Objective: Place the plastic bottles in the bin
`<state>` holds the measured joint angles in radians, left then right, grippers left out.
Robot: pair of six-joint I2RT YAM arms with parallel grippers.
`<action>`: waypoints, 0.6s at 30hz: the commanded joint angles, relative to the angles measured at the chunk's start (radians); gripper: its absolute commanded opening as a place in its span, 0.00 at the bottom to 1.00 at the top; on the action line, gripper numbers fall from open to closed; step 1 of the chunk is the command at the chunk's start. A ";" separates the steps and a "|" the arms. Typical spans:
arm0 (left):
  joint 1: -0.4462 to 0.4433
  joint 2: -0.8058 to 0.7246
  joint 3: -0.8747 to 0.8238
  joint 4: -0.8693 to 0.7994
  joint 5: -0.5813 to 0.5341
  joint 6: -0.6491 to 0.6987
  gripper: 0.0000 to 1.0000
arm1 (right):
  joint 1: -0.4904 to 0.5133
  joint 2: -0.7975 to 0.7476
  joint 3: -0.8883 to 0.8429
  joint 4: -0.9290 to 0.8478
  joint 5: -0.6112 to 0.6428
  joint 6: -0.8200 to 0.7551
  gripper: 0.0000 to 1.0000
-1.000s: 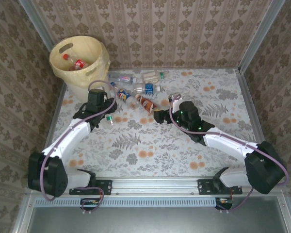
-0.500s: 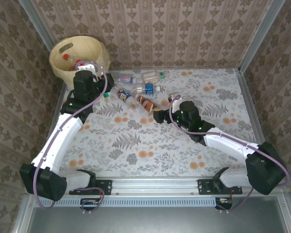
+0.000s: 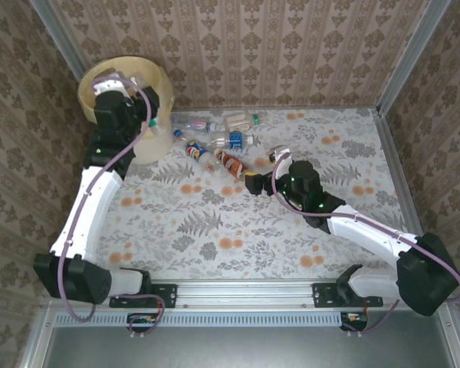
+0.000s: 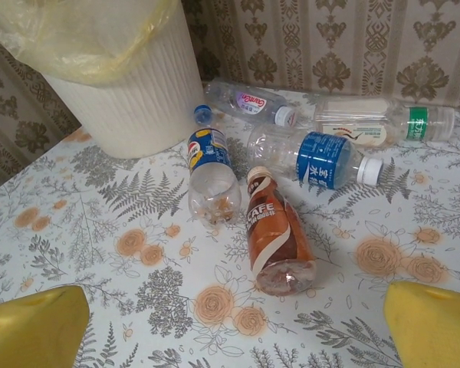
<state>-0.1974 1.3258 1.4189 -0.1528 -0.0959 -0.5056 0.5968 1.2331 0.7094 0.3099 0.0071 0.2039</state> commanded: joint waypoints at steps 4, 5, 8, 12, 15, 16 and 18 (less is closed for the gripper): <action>0.054 0.126 0.194 0.030 0.039 0.029 0.44 | 0.006 -0.038 -0.022 0.003 0.029 -0.015 1.00; 0.055 0.146 0.215 0.038 0.013 0.053 0.44 | 0.006 -0.042 -0.026 0.003 0.033 -0.014 1.00; 0.056 0.201 0.265 0.070 -0.071 0.133 0.44 | 0.006 -0.056 -0.039 0.003 0.047 -0.013 1.00; 0.089 0.299 0.381 0.027 -0.103 0.190 0.44 | 0.006 -0.070 -0.046 -0.008 0.067 -0.012 1.00; 0.115 0.364 0.448 -0.007 -0.096 0.212 0.44 | 0.007 -0.076 -0.048 -0.011 0.074 -0.006 1.00; 0.122 0.383 0.467 -0.016 -0.099 0.217 0.44 | 0.006 -0.078 -0.048 -0.011 0.075 -0.003 1.00; 0.140 0.421 0.495 -0.025 -0.101 0.227 0.44 | 0.006 -0.081 -0.050 -0.013 0.078 0.001 1.00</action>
<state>-0.0792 1.7134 1.8599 -0.1478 -0.1726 -0.3340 0.5968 1.1778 0.6720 0.3069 0.0536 0.2043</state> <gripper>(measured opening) 0.548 0.999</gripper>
